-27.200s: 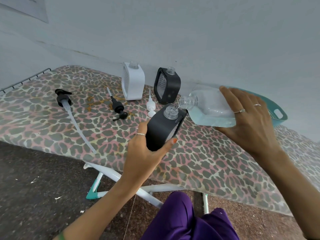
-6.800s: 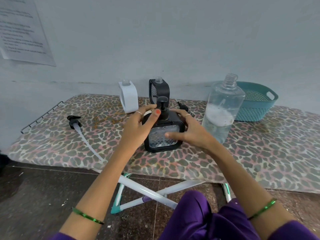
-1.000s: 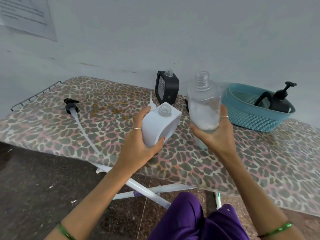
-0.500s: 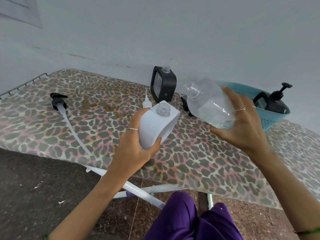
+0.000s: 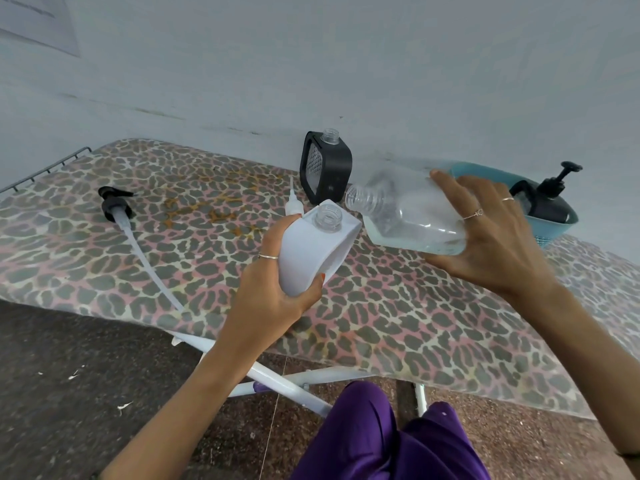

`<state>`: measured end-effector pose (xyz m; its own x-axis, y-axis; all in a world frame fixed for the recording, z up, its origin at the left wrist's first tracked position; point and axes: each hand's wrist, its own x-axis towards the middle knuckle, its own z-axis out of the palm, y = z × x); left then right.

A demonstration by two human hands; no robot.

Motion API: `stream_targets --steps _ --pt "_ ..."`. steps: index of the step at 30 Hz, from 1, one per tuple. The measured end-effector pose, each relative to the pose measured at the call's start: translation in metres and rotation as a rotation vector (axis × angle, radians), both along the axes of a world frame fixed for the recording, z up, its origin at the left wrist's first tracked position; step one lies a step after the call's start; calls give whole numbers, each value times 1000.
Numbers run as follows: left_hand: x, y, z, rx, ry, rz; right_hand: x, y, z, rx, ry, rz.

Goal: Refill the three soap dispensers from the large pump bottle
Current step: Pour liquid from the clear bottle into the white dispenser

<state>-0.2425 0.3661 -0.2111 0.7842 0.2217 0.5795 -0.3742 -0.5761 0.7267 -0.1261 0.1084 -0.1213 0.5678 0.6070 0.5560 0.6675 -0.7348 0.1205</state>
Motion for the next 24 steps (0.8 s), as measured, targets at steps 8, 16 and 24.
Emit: stream_targets --steps 8,16,24 --pt "0 0 0 -16 8 -13 -5 5 9 -8 -8 -2" --pt "0 0 2 11 3 3 -5 6 16 -29 -20 -15" --pt "0 -1 2 -13 1 0 -7 9 19 -60 -16 -17"
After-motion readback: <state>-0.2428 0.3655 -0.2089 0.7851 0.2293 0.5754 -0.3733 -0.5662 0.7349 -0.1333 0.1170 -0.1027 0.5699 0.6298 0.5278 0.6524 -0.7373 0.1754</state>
